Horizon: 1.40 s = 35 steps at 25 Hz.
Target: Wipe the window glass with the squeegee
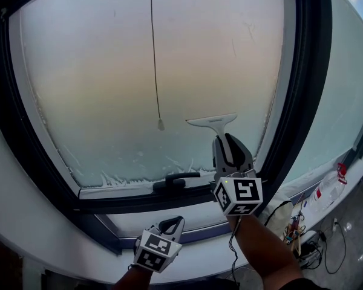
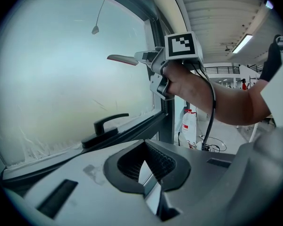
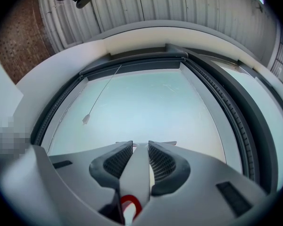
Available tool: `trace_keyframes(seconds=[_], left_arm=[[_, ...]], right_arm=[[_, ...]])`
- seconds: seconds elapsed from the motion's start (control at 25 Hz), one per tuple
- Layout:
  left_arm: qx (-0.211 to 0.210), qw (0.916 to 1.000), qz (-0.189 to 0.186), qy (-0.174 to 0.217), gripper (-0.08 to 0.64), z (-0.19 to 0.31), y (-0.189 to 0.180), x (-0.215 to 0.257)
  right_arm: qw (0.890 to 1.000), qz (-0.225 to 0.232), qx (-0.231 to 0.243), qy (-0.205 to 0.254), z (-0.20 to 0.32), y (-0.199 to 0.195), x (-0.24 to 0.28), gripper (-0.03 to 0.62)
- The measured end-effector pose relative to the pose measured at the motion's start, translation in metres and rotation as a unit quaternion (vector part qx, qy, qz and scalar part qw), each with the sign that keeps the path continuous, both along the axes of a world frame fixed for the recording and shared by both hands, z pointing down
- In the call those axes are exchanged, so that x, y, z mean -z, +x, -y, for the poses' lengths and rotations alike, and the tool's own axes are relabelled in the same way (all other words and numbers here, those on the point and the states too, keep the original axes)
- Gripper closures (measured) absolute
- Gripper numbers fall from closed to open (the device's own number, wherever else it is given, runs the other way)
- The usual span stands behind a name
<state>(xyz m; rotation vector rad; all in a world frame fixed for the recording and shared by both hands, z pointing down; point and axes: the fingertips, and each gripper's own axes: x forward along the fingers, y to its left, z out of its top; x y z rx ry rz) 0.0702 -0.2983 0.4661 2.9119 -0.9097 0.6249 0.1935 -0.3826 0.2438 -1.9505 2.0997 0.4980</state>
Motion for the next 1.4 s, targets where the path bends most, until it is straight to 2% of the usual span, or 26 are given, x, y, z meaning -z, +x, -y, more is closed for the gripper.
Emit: trace_keyframes(seconds=[0.64, 1.0, 1.4], left_arm=[[-0.007, 0.9997, 0.001, -0.024, 0.560, -0.013, -0.023, -0.026], [-0.016, 0.9992, 0.004, -0.036, 0.560, -0.025, -0.043, -0.040], [-0.014, 0.9991, 0.009, -0.039, 0.560, -0.033, -0.060, -0.053]], right_arm=[[0.997, 0.019, -0.015, -0.077, 0.001, -0.007, -0.077, 0.497], [0.988, 0.055, -0.028, -0.140, 0.003, -0.010, -0.140, 0.497], [0.980, 0.087, -0.032, -0.177, 0.006, -0.013, -0.182, 0.497]])
